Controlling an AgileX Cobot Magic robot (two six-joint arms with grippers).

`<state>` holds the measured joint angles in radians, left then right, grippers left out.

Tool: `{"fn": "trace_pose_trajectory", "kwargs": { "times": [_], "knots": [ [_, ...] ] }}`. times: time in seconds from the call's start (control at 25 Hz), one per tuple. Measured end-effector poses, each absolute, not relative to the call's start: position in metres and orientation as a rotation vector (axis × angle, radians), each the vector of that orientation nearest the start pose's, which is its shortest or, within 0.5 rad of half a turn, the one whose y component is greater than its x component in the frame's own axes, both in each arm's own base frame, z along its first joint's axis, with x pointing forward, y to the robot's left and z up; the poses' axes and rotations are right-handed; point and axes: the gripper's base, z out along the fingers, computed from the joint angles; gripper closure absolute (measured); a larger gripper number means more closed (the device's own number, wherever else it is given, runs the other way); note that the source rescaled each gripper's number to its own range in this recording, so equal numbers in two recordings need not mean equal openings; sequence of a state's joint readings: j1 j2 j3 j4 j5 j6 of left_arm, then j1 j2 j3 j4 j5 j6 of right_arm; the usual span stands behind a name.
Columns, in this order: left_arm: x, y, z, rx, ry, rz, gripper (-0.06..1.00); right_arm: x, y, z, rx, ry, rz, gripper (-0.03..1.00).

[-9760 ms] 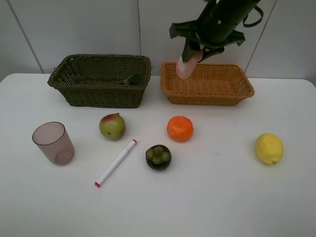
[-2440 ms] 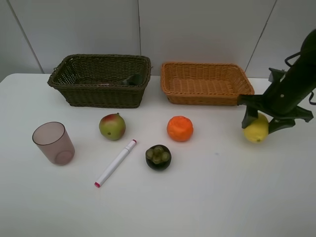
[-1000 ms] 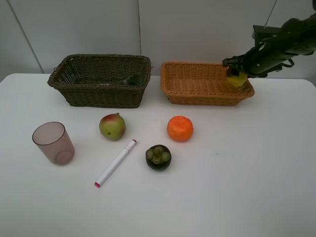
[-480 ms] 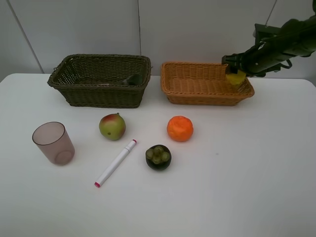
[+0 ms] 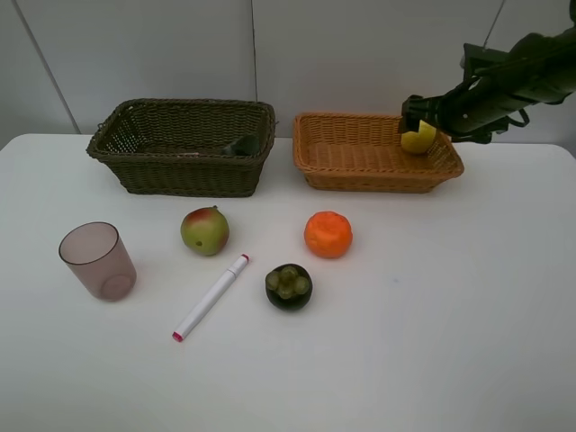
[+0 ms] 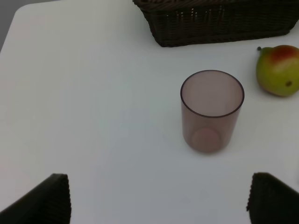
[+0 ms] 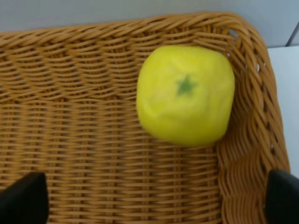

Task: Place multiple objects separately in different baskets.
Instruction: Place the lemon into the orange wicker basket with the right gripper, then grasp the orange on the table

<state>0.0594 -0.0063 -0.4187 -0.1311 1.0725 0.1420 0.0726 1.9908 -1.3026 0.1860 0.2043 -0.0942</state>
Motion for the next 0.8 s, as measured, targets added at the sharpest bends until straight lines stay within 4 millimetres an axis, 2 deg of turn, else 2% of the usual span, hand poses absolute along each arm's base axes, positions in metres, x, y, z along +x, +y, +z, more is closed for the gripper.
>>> {"fn": "trace_pose_trajectory", "kwargs": {
  "times": [0.32, 0.56, 0.68, 0.8],
  "knots": [
    [0.002, -0.010, 0.254, 0.089, 2.122, -0.040, -0.06, 0.429, 0.054, 0.176, -0.069, 2.375, 0.138, -0.02],
    [0.002, -0.010, 0.254, 0.089, 2.122, -0.040, -0.06, 0.428, 0.060, 0.177, -0.116, 2.380, 0.135, -0.03],
    [0.002, -0.010, 0.254, 0.089, 2.122, -0.040, -0.06, 0.424, 0.065, 0.188, -0.137, 2.372, 0.144, -0.03],
    [0.002, -0.010, 0.254, 0.089, 2.122, -0.040, -0.06, 0.415, 0.067, 0.210, -0.152, 2.369, 0.159, -0.03]
  ]
}}
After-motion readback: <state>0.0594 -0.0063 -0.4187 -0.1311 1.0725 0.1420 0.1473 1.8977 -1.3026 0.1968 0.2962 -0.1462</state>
